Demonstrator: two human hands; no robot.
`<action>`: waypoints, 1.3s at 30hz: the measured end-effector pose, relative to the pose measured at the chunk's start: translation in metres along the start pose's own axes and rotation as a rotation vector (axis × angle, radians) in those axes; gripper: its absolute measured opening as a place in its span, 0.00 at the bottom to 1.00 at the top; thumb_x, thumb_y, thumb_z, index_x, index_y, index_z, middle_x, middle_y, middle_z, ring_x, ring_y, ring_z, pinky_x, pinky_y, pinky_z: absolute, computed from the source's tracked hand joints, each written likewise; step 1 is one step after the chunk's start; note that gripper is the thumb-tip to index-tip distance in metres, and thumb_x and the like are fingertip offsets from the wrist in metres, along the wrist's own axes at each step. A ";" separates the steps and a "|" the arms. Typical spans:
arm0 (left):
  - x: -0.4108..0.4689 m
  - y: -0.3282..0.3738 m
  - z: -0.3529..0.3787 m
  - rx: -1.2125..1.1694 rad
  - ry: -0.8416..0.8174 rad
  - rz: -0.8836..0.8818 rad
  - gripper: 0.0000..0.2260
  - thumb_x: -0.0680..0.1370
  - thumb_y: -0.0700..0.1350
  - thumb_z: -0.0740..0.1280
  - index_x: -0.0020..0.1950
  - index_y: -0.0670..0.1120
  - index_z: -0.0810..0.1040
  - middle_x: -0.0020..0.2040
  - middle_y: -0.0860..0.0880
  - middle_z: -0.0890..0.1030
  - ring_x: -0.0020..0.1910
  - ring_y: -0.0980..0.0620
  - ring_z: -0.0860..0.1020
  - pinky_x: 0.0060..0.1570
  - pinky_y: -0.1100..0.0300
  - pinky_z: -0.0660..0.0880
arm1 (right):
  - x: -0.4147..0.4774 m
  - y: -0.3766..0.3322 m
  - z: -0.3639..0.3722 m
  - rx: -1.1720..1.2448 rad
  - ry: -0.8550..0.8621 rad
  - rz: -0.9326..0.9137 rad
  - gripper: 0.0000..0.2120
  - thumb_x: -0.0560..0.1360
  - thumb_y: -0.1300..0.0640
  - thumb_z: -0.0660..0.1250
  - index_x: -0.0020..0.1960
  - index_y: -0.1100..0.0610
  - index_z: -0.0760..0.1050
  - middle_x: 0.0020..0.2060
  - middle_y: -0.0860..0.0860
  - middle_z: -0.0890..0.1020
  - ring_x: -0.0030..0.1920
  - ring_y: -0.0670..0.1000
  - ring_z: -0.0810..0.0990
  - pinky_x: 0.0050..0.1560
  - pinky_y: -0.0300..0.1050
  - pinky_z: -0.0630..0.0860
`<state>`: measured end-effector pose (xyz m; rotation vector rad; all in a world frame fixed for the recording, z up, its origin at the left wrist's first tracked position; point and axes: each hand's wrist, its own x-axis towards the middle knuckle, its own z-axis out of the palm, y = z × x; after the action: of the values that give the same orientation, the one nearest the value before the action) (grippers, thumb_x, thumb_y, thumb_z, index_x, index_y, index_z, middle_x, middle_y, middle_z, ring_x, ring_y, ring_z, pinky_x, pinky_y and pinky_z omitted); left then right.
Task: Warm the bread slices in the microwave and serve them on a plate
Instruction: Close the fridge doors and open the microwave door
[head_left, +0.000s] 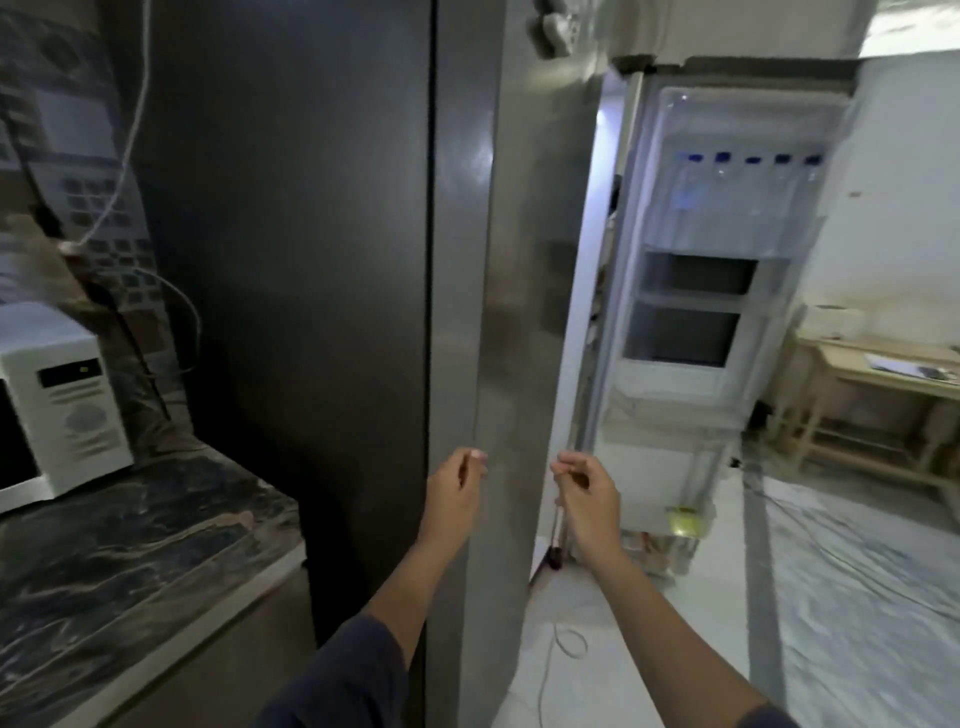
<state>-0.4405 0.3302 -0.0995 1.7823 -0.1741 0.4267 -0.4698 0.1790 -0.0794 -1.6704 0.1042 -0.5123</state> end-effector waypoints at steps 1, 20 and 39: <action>0.002 0.006 0.021 -0.011 -0.032 0.003 0.09 0.81 0.44 0.58 0.47 0.46 0.77 0.38 0.51 0.78 0.38 0.52 0.76 0.35 0.67 0.69 | 0.006 0.003 -0.019 -0.011 0.034 0.012 0.05 0.76 0.65 0.63 0.49 0.58 0.75 0.39 0.48 0.78 0.41 0.50 0.77 0.46 0.42 0.76; 0.181 0.048 0.403 0.000 -0.419 0.075 0.15 0.81 0.48 0.56 0.43 0.40 0.75 0.38 0.45 0.73 0.38 0.52 0.70 0.36 0.59 0.64 | 0.268 0.080 -0.314 -0.276 0.404 0.142 0.14 0.77 0.60 0.62 0.62 0.59 0.74 0.54 0.55 0.80 0.54 0.54 0.77 0.59 0.53 0.75; 0.339 0.075 0.726 0.067 -0.434 0.095 0.15 0.81 0.48 0.56 0.45 0.39 0.75 0.45 0.39 0.79 0.46 0.44 0.76 0.46 0.52 0.72 | 0.569 0.169 -0.498 -0.188 0.256 0.196 0.14 0.77 0.62 0.60 0.62 0.61 0.74 0.52 0.53 0.78 0.52 0.53 0.76 0.55 0.51 0.74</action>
<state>-0.0136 -0.3506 -0.0484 1.9201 -0.5558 0.1065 -0.1165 -0.5097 -0.0494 -1.7478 0.5118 -0.5787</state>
